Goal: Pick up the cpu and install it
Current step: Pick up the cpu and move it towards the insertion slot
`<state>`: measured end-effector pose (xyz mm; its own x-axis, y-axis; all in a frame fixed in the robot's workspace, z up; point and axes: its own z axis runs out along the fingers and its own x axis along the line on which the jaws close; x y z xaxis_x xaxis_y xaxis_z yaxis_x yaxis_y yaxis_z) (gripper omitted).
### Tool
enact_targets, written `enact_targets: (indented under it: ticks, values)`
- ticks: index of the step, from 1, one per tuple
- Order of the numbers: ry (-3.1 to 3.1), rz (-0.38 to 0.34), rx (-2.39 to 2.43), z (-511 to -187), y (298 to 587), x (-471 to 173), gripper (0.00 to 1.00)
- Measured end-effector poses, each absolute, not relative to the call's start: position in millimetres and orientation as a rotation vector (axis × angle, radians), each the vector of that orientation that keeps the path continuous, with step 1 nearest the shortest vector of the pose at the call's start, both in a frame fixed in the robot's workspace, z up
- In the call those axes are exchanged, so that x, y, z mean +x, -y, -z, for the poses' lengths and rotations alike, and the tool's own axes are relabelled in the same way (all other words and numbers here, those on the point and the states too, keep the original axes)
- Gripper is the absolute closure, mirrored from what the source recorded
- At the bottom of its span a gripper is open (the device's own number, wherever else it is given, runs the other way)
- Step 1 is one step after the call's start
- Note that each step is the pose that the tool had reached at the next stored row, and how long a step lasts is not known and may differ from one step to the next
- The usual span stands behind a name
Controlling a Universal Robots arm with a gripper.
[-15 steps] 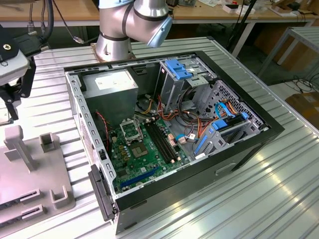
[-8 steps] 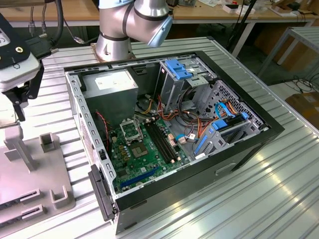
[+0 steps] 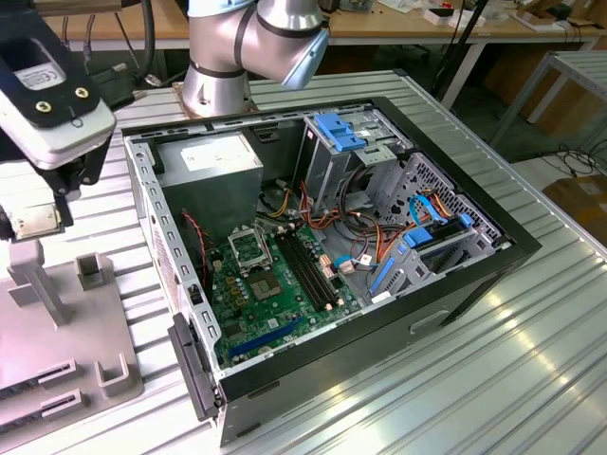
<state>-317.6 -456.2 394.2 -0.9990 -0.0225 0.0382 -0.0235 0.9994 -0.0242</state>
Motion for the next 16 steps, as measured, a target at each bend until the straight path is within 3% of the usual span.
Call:
enact_targets:
  ticks: [16]
  values:
    - [3.101,-0.038,0.035,-394,456,-274,0.53]
